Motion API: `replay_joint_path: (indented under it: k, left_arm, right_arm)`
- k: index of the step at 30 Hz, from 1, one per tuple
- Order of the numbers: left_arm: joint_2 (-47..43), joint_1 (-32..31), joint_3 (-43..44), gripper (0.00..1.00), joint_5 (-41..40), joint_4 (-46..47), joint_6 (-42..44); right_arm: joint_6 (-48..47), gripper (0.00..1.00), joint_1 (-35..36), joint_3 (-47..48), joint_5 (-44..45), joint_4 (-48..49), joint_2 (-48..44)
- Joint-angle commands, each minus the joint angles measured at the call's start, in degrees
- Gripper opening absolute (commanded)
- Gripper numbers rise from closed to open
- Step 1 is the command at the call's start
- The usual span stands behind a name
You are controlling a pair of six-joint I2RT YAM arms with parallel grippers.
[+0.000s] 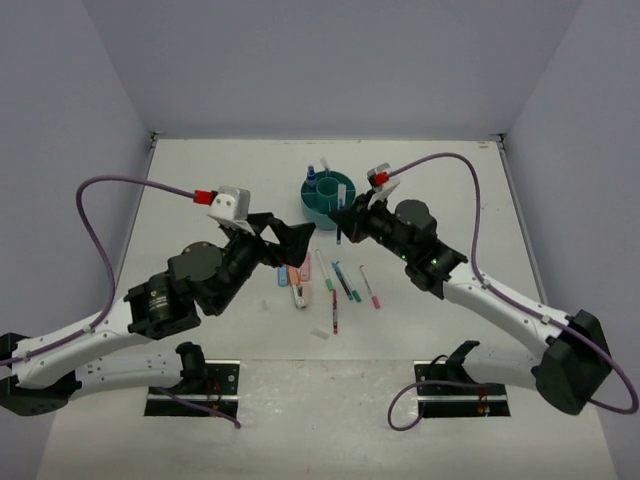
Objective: Sort the stationery into containers
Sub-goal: Place the pen in the storage box.
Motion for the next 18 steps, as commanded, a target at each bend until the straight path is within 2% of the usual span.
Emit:
replay_joint_path:
  k: [1,3,9,14,18]
  left_arm:
    - [-3.6,0.1,3.4,1.00,-16.5,-13.2,-6.5]
    - [-5.6,0.1,2.6,1.00,-13.9,-15.0,-5.1]
    - [-10.6,0.1,-1.2,1.00,-10.3,-21.7,-3.0]
    - [-12.7,0.1,-5.3,1.00,-7.3,-22.1,-0.7]
    - [-11.9,0.1,-5.6,1.00,-6.1,-21.9,-0.4]
  right_arm:
    - [-3.6,0.00,-6.8,12.9,14.4,5.8,11.6]
    - [-5.6,0.00,-10.2,17.5,14.9,10.4,18.2]
    - [-10.0,0.00,-17.2,31.9,8.6,13.5,37.7]
    - [-11.1,0.00,-19.6,36.4,-0.6,14.4,43.7]
    - [-13.7,0.01,-19.7,36.1,-5.5,13.8,45.0]
